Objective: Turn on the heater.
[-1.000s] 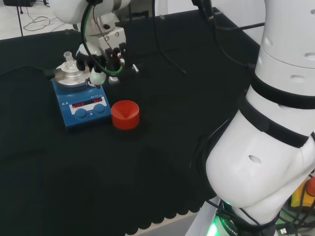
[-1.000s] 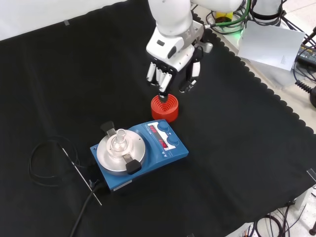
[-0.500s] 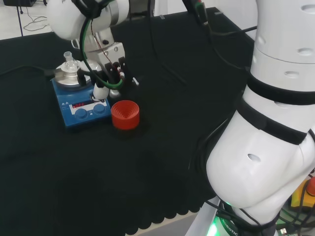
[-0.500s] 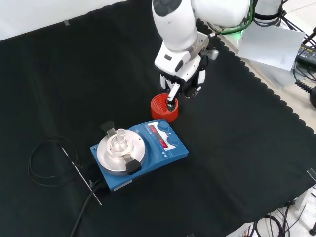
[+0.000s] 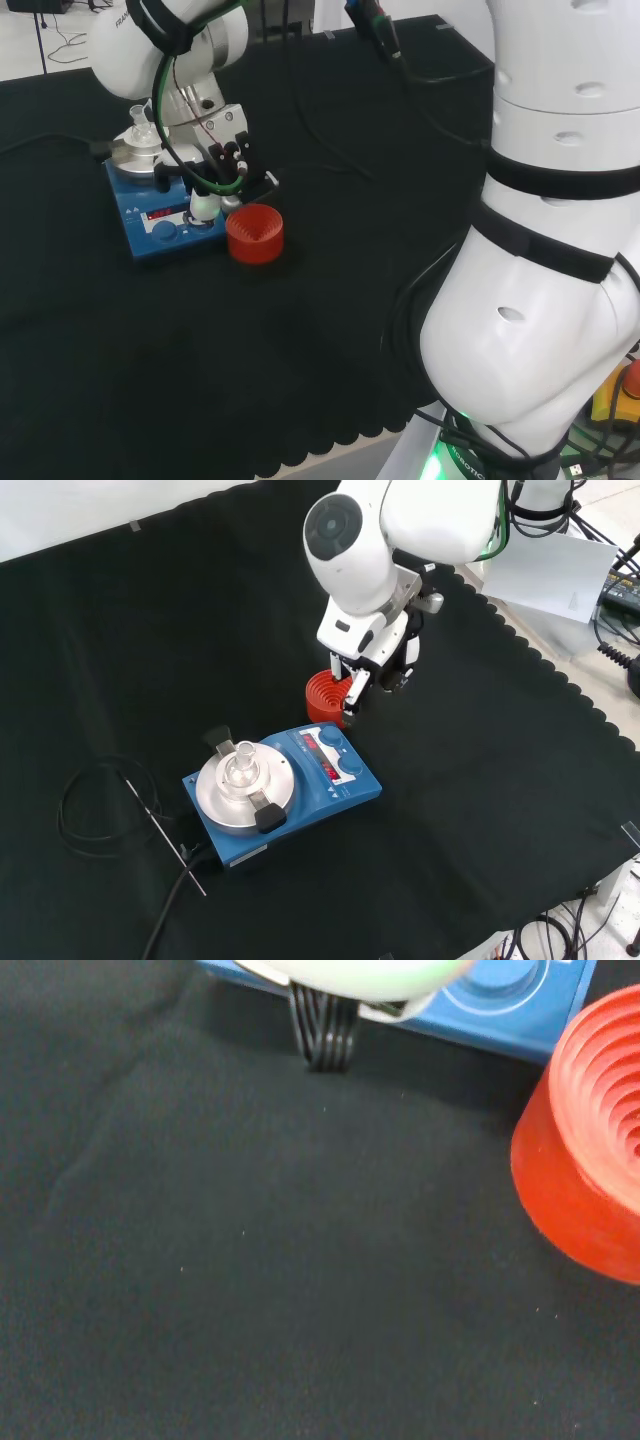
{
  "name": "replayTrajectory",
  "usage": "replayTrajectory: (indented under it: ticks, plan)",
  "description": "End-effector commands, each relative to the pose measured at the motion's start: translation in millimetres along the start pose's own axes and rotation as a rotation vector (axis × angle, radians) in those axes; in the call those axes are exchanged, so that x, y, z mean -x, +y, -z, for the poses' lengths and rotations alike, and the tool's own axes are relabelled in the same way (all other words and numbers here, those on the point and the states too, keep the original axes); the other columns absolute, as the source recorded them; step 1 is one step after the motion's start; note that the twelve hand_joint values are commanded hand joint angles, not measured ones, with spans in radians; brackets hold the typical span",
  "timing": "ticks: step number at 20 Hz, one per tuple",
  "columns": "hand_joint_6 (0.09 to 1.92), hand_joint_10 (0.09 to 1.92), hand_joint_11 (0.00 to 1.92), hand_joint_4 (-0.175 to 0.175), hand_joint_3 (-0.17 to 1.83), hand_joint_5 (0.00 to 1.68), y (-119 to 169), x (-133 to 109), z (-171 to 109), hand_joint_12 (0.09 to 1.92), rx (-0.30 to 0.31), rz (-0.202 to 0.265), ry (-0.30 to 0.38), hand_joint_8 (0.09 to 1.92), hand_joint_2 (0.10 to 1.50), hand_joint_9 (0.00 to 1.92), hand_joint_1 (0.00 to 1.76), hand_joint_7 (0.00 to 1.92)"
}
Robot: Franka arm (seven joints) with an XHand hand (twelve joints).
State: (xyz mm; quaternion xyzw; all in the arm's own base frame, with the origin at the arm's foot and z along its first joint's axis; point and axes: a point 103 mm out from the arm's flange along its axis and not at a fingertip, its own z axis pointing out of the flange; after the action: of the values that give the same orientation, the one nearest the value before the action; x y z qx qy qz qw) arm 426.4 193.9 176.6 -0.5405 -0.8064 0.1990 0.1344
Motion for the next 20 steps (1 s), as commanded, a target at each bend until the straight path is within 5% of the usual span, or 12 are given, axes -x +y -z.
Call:
replayTrajectory:
  ticks: [1,7,20]
  plan:
    - [0.37,1.44,1.04,-0.022,1.02,0.22,9.4,-1.3,-10.0,1.31,-0.098,0.027,-0.019,1.51,0.72,1.57,1.43,1.43]
    - [0.20,1.44,1.03,-0.013,1.02,0.27,15.1,-0.5,-10.9,1.31,-0.142,0.034,-0.030,1.51,0.72,1.57,1.44,1.43]
    - [0.31,1.45,1.03,-0.018,1.03,0.41,16.7,-4.3,-9.7,1.31,-0.167,0.063,-0.064,1.52,0.72,1.56,1.44,1.43]
